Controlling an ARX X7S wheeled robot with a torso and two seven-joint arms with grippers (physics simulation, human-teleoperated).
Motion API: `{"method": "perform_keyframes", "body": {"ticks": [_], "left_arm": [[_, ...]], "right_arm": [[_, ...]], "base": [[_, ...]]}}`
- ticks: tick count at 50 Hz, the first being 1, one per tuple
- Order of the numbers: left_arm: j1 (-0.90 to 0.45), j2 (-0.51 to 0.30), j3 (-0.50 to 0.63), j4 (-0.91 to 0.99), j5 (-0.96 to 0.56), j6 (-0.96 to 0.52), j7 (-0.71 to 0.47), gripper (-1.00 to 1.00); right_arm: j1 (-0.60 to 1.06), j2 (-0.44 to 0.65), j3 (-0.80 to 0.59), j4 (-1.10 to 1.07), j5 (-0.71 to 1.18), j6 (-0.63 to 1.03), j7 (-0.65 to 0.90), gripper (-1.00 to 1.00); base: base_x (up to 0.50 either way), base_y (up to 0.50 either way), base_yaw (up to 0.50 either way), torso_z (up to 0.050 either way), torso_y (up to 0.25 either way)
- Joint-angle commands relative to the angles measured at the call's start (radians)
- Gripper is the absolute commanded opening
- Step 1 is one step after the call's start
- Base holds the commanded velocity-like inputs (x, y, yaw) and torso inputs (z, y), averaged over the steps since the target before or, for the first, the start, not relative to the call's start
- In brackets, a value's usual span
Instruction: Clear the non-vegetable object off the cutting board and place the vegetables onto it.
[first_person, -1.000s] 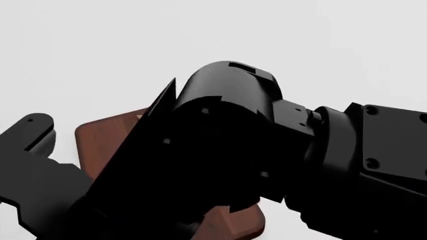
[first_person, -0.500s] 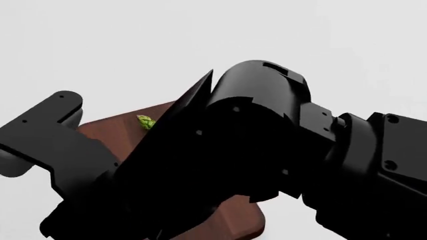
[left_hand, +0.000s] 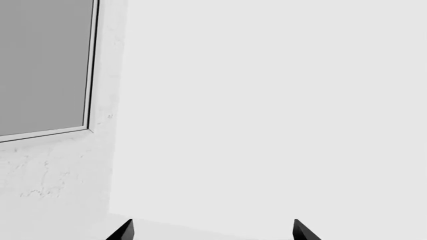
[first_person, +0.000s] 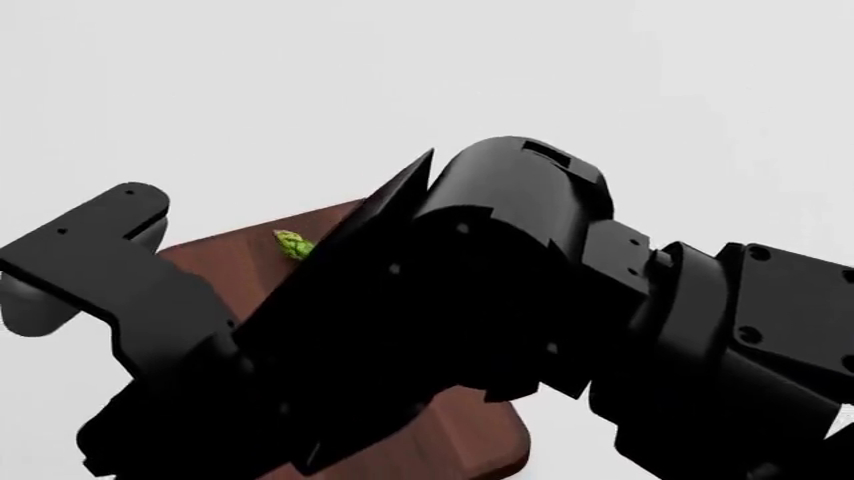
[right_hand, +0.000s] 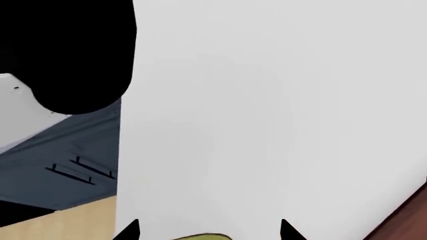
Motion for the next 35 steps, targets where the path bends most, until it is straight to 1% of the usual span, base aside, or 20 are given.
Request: {"method": "perform_keyframes", "body": {"ticks": [1,18,35], "left_arm": [[0.002,-0.002,0.001,-0.006,0.001,0.006,0.001,1.00],[0.005,-0.007,-0.002,-0.005,-0.003,0.007,-0.002,1.00],[0.004,-0.001,0.002,-0.009,-0.004,0.014,-0.003,1.00]], "right_arm": [[-0.039,-0.001,-0.003,0.011,0.017,-0.017,-0.008,1.00],[-0.082,0.003,-0.021,0.008,0.034,-0.024,0.000,1.00],[-0.113,0.035,-0.032,-0.024,0.108,-0.034,0.077,1.00]], "base": [[0.00,0.00,0.00,0.000,0.000],[0.00,0.00,0.00,0.000,0.000],[0.00,0.00,0.00,0.000,0.000]]}}
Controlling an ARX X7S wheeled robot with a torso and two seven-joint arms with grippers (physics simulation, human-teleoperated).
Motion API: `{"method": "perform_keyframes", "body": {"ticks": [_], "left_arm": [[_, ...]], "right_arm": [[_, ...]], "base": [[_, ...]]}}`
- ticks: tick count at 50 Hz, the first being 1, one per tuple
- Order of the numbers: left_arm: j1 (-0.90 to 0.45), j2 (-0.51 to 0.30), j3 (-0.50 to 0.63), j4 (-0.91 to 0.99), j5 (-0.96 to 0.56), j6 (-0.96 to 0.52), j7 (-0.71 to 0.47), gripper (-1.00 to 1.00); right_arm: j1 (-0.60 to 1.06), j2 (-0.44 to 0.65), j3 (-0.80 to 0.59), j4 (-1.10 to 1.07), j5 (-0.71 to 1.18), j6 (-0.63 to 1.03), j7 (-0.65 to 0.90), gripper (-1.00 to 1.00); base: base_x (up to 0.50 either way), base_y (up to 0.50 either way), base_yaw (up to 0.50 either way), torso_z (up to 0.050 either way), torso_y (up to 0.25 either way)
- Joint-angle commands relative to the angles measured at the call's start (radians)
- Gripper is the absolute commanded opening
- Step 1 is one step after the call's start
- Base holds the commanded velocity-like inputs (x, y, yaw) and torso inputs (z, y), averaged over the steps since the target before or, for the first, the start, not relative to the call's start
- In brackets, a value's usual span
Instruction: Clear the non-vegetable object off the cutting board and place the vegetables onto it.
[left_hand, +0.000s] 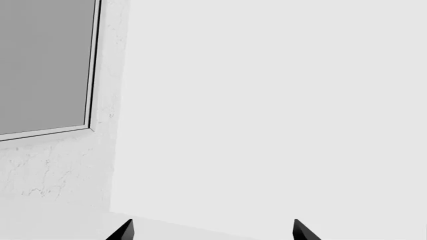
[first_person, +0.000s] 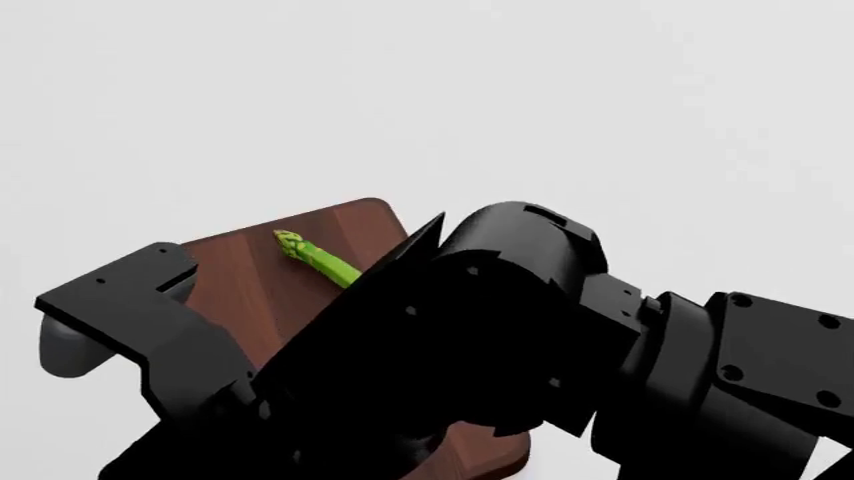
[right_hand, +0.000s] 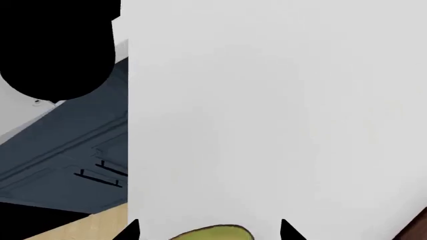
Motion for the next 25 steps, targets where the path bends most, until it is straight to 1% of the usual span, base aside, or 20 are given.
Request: {"method": "perform_keyframes", "body": {"ticks": [1,25], "left_arm": [[0.004,0.001,0.001,0.001,-0.001,0.004,-0.001,1.00],[0.012,-0.004,-0.002,0.003,-0.006,0.006,-0.008,1.00]], "right_arm": [[-0.026,0.020,-0.009,-0.024,0.038,-0.009,0.046,1.00],[-0.099,0.054,-0.016,-0.048,0.054,-0.050,0.066,1.00]], "base": [[0.00,0.00,0.00,0.000,0.000],[0.00,0.00,0.00,0.000,0.000]]}}
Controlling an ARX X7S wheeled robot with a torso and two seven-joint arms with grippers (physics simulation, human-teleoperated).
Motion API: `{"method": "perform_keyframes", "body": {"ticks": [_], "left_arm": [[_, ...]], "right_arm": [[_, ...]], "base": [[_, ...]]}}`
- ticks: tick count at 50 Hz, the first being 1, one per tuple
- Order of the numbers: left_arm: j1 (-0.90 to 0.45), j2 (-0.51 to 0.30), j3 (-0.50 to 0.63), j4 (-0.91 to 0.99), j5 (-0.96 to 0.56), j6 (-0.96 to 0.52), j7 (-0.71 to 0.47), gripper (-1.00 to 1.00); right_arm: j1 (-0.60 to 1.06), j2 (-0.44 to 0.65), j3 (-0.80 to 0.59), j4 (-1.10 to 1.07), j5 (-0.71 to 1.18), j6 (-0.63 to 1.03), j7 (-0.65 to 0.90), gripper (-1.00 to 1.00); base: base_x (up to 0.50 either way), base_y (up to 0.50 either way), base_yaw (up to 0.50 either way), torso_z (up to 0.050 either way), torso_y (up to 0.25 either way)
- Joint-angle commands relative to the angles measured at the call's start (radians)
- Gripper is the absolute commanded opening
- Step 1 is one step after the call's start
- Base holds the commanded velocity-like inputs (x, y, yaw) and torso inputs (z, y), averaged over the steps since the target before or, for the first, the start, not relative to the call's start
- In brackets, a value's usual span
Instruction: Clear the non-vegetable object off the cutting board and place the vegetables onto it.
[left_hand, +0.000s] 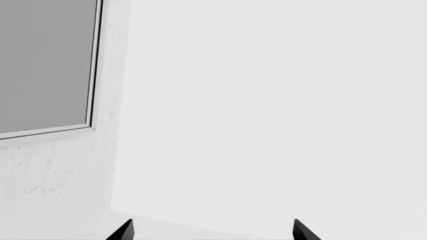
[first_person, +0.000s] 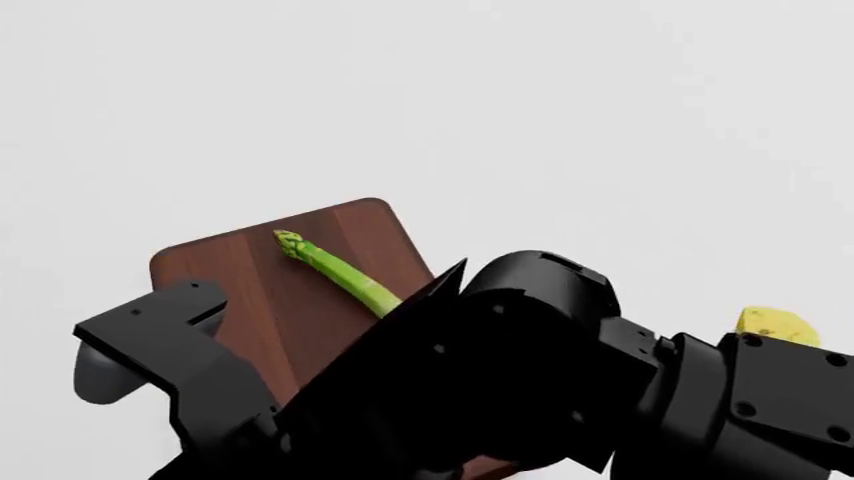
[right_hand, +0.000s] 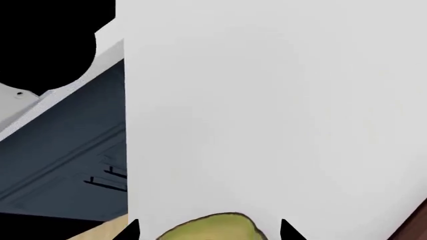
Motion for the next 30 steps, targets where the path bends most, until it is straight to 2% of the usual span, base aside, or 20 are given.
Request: {"method": "perform_keyframes", "body": {"ticks": [1,30], "left_arm": [[0.004,-0.002,0.000,-0.001,-0.001,0.003,-0.001,1.00],[0.003,0.000,0.001,-0.005,-0.005,0.007,-0.007,1.00]], "right_arm": [[-0.034,0.015,-0.005,-0.007,0.009,-0.017,0.010,1.00],[-0.134,0.055,-0.013,-0.061,0.044,-0.076,0.054,1.00]], "base": [[0.00,0.00,0.00,0.000,0.000],[0.00,0.00,0.00,0.000,0.000]]}}
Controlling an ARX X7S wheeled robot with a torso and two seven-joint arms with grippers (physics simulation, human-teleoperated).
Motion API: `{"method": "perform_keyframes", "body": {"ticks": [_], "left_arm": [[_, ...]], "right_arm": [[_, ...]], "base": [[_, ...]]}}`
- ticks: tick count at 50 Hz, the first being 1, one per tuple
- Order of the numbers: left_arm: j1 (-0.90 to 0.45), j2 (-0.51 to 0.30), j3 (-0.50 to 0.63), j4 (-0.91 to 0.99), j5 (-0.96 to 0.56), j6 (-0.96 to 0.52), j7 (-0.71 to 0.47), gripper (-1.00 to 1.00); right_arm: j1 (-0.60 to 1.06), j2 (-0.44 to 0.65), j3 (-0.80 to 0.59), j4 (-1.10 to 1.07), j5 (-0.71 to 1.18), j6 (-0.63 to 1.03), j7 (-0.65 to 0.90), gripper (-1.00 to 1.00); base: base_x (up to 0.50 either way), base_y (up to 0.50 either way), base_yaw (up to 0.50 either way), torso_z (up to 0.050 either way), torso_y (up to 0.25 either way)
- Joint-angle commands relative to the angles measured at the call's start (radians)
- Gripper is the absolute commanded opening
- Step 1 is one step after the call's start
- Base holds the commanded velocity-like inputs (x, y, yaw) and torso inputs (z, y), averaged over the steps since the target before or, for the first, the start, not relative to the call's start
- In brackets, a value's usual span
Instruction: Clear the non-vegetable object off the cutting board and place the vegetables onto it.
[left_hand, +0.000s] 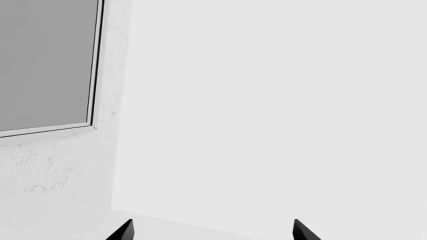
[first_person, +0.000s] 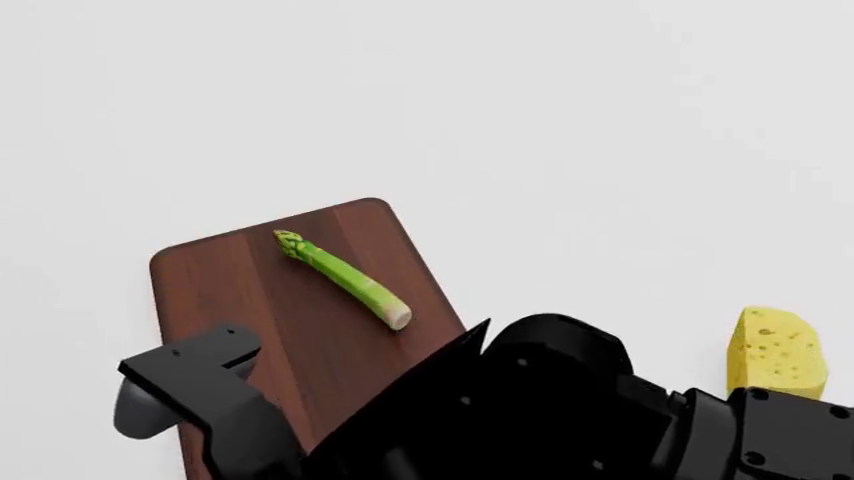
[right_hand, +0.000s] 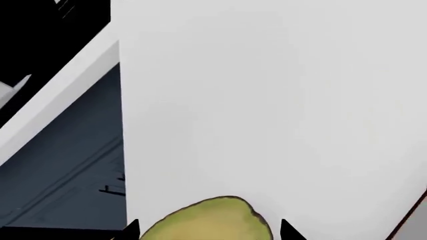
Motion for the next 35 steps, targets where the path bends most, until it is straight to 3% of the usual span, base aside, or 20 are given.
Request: {"method": "perform_keyframes", "body": {"ticks": [1,32,33,35], "left_arm": [[0.001,-0.001,-0.001,0.004,-0.004,-0.003,-0.004,1.00],[0.008,-0.002,-0.001,0.001,-0.009,0.004,-0.006,1.00],[0.008,-0.001,-0.001,0.000,-0.009,0.005,-0.006,1.00],[0.010,-0.002,-0.001,0.000,-0.009,0.006,-0.006,1.00]], "right_arm": [[-0.042,0.011,-0.002,-0.026,0.009,-0.028,0.017,1.00],[-0.120,0.063,-0.014,-0.059,0.022,-0.078,0.064,1.00],[-0.120,0.065,-0.013,-0.070,0.022,-0.078,0.068,-1.00],[-0.117,0.066,-0.013,-0.071,0.027,-0.079,0.077,-1.00]], "base": [[0.00,0.00,0.00,0.000,0.000],[0.00,0.00,0.00,0.000,0.000],[0.00,0.00,0.00,0.000,0.000],[0.00,0.00,0.00,0.000,0.000]]}}
